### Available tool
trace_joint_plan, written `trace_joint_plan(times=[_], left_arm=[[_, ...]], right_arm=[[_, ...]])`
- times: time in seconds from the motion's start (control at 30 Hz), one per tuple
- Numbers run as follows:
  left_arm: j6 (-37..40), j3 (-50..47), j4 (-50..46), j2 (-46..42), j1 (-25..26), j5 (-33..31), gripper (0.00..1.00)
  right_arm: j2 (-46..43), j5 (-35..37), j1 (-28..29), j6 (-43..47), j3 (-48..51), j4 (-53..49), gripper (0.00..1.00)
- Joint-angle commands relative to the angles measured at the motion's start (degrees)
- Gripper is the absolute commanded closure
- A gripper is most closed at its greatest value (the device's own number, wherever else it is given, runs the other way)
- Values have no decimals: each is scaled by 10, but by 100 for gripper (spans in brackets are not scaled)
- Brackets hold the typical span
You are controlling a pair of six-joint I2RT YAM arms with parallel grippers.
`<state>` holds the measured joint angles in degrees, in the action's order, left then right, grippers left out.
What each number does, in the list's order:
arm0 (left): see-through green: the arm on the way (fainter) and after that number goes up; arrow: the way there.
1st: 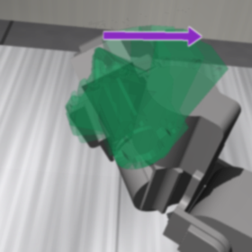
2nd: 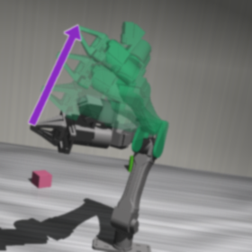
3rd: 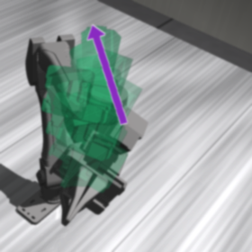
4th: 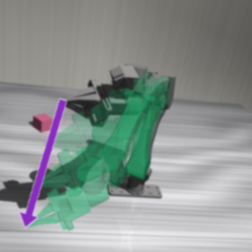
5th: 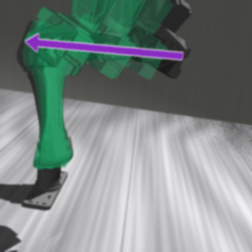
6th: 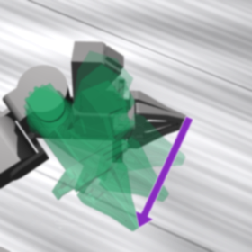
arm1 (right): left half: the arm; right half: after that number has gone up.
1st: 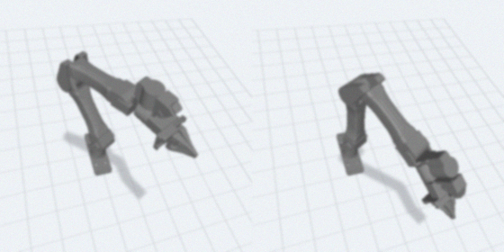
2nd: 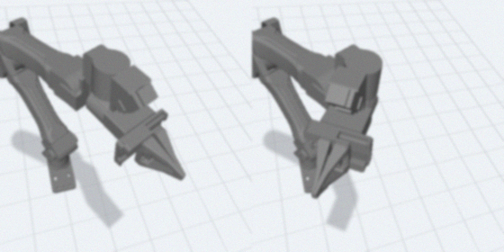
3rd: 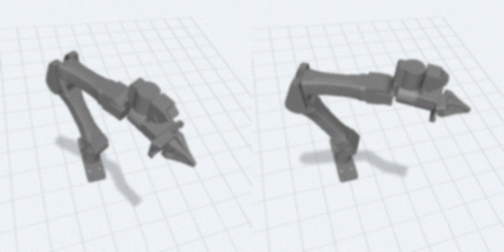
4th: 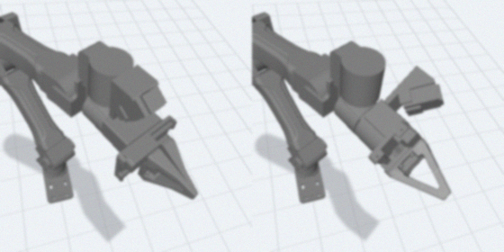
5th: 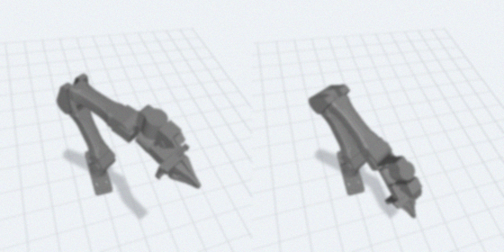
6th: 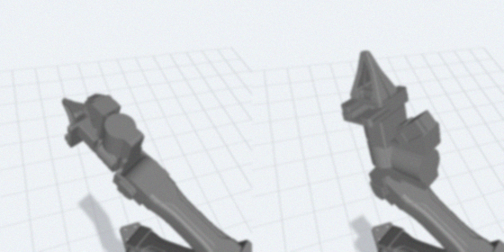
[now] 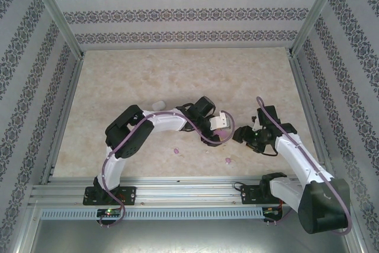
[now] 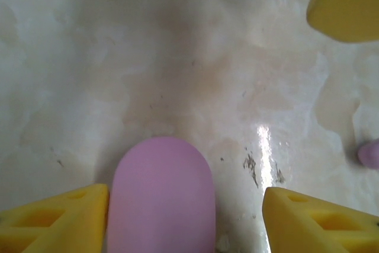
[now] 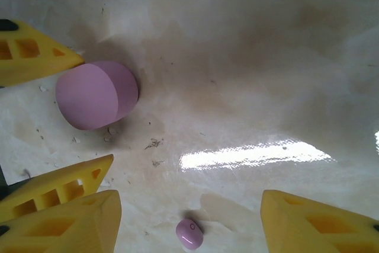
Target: Insert the wireless bluetooth earbuds into the charging case
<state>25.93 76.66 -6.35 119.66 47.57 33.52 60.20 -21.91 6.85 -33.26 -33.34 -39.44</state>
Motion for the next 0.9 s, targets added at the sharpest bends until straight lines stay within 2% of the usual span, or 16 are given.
trace_joint_plan(times=[0.0, 0.17, 0.27, 0.43, 0.5, 0.7, 0.87], left_arm=[[22, 30, -51, 22, 2, -5, 32], [27, 56, -75, 49, 2, -9, 39], [29, 54, -71, 52, 1, -11, 47], [21, 36, -51, 39, -3, -5, 68], [8, 14, -22, 21, -8, 0, 72], [-83, -84, 116, -60, -45, 38, 76], [-128, -144, 167, -130, -62, 66, 76]], right_arm=[[20, -20, -5, 1, -6, 18, 36], [50, -34, -8, 4, -18, 30, 36], [64, -48, -11, 4, -22, 42, 36], [89, -73, -15, 5, -43, 52, 36], [95, -85, -17, 1, -54, 55, 36], [98, -158, -23, -46, -59, 111, 37], [118, -217, 3, -69, -77, 141, 37]])
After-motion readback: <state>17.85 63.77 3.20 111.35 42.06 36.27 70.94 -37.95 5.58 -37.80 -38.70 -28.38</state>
